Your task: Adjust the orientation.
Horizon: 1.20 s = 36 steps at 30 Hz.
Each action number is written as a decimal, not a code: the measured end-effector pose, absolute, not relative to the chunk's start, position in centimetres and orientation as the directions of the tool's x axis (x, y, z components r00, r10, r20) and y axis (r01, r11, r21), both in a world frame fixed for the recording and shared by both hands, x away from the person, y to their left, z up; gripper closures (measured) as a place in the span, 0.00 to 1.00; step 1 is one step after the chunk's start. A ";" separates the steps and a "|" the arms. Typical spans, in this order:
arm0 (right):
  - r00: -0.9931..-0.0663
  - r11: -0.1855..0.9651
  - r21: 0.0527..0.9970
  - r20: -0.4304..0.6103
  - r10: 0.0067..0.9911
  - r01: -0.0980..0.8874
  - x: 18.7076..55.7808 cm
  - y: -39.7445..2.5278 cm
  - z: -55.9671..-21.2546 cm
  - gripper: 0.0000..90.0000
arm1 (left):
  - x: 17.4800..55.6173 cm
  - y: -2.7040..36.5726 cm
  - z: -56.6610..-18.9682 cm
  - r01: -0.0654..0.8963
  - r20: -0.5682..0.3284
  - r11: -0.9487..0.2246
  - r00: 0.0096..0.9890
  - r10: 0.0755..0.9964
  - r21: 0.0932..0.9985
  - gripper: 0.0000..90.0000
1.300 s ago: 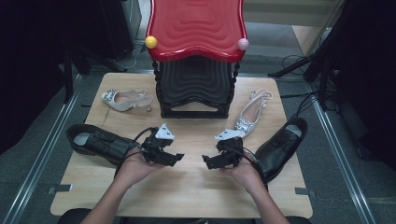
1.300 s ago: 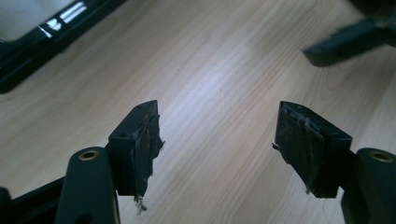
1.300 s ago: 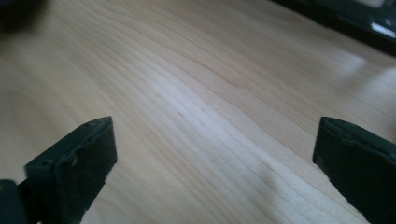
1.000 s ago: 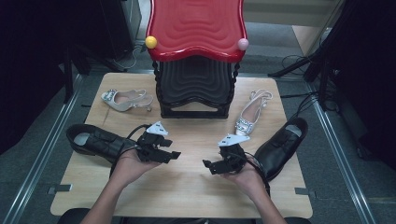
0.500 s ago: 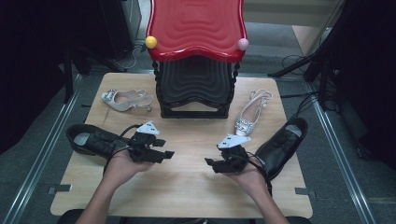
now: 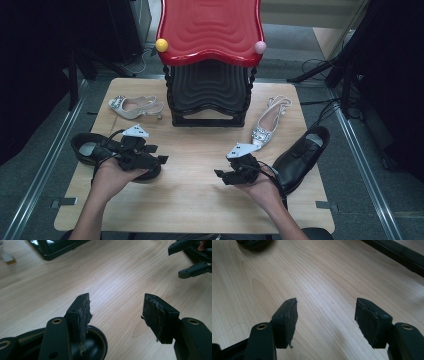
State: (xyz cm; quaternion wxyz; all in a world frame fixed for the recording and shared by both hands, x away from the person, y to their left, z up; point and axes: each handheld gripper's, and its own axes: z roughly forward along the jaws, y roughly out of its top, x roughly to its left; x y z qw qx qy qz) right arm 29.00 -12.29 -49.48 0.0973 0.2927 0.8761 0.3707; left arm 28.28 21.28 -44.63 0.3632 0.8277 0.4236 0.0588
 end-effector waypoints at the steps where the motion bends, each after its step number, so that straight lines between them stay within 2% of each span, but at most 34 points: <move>1: -0.810 0.554 0.706 0.047 0.585 0.441 29.0 -12.3 -49.5 0.40 | 28.2 21.5 -44.6 0.663 -0.213 -0.375 0.631 0.746 0.649 0.43; 11: -0.820 0.573 0.684 0.063 0.570 0.451 29.3 -11.4 -49.6 0.40 | 27.6 24.1 -43.7 0.692 -0.164 -0.363 0.569 0.806 0.624 0.44; 36: -0.837 0.594 0.675 0.066 0.544 0.439 29.3 -10.5 -49.9 0.41 | 27.5 30.4 -42.7 0.772 -0.194 -0.230 0.413 0.890 0.593 0.45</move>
